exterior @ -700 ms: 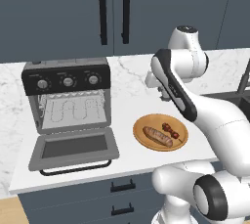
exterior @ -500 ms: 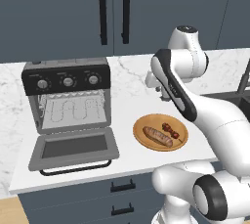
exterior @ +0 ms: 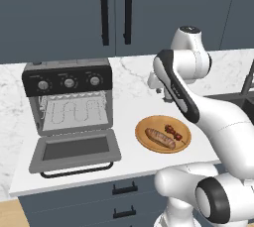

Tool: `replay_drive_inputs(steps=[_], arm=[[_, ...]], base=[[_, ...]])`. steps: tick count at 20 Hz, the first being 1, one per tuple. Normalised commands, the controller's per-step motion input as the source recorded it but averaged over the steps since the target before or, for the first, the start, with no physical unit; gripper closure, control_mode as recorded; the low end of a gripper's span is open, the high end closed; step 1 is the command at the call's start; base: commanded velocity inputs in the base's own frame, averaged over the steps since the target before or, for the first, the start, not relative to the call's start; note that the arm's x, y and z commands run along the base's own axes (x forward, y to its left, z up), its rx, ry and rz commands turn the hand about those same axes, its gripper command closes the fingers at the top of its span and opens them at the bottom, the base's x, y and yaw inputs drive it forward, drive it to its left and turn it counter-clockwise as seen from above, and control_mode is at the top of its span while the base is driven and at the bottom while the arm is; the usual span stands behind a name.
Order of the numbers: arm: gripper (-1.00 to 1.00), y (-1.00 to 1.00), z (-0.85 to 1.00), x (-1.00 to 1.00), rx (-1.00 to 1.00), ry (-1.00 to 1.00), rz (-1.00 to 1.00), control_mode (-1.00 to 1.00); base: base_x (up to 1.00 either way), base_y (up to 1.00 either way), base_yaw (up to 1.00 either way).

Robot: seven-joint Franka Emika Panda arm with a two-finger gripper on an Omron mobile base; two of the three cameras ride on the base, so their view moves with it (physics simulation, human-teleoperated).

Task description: Pick up the kebab skewer and baguette bread, and place them inside the toaster oven. Close the toaster oven door and start by setting the timer.

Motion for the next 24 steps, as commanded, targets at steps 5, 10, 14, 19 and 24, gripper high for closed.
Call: replay_drive_inputs(steps=[5,10,14,19,24], arm=[[-1.00,0.00,0.00,0.00,0.00,0.00,0.00,1.00],[-1.00,0.00,0.00,0.00,0.00,0.00,0.00,1.00],[-1.00,0.00,0.00,0.00,0.00,0.00,0.00,1.00],[-1.00,0.00,0.00,0.00,0.00,0.00,0.00,1.00],[-1.00,0.00,0.00,0.00,0.00,0.00,0.00,1.00]], base=[[0.00,0.02,0.00],[0.00,0.31,0.00],[0.00,0.35,0.00],[0.00,0.50,0.00],[0.00,0.49,0.00]])
